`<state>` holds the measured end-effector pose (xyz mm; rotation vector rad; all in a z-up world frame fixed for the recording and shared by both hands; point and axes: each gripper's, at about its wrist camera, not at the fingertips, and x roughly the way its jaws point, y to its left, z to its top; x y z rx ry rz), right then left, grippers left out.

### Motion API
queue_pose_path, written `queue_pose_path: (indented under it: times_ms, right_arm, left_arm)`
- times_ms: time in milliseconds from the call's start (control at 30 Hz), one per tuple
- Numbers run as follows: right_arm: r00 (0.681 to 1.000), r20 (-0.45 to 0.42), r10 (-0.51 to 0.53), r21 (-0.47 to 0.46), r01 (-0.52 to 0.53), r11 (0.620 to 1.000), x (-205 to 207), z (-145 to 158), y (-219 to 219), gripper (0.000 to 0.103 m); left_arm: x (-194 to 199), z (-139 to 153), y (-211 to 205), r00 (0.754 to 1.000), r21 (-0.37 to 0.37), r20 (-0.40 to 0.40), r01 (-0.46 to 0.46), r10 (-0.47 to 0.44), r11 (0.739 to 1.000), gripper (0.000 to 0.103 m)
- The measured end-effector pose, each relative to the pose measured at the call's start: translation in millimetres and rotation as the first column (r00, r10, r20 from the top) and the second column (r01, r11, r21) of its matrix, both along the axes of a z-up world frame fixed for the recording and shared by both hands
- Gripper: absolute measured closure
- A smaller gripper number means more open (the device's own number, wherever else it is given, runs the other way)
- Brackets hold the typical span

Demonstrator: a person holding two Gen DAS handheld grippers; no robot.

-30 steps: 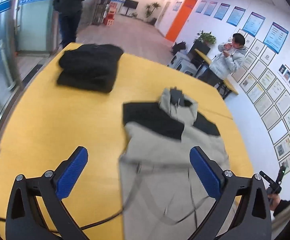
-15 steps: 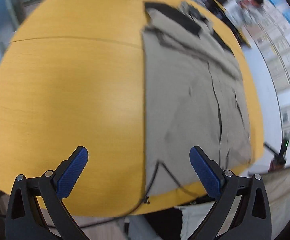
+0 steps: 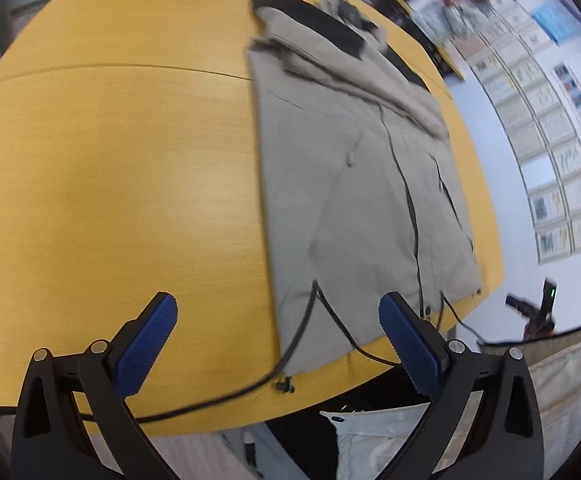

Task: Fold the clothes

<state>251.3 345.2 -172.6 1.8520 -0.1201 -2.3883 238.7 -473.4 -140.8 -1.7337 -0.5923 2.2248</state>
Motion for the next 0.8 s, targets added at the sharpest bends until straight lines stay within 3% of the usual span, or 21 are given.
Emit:
queue_pose_path:
  times_ms: [133,300,433,667,800]
  right_arm:
    - [0.997,-0.021,0.079,-0.06,-0.08,0.995,-5.8,-4.2,-9.1,0.03]
    - [0.979,-0.059,0.197,-0.19,-0.205,0.96,-39.0,-33.5,-40.9,0.03]
    - [0.962,-0.069,0.266,-0.252,-0.274,0.928,-67.8,-59.0,-64.1,0.03]
    - [0.963,-0.079,0.258,-0.34,-0.269,0.901,-99.3,-85.3,-85.7,0.031]
    - [0.964,-0.073,0.257,-0.354,-0.266,0.897,-105.2,-87.6,-95.3,0.031]
  left_arm:
    - [9.9,-14.8,-8.3,0.994,0.022,0.028,-0.103,0.103,0.994,0.001]
    - [9.2,-57.5,54.6,0.995,0.032,0.101,0.002,-0.006,0.999,0.001]
    - [7.6,-86.6,91.3,0.985,0.066,0.169,0.009,-0.02,0.998,0.001]
    - [-3.2,-102.7,106.8,0.981,0.058,0.196,-0.028,0.016,0.998,0.001]
    - [-13.0,-105.7,97.8,0.976,0.115,0.212,-0.071,0.046,0.991,0.001]
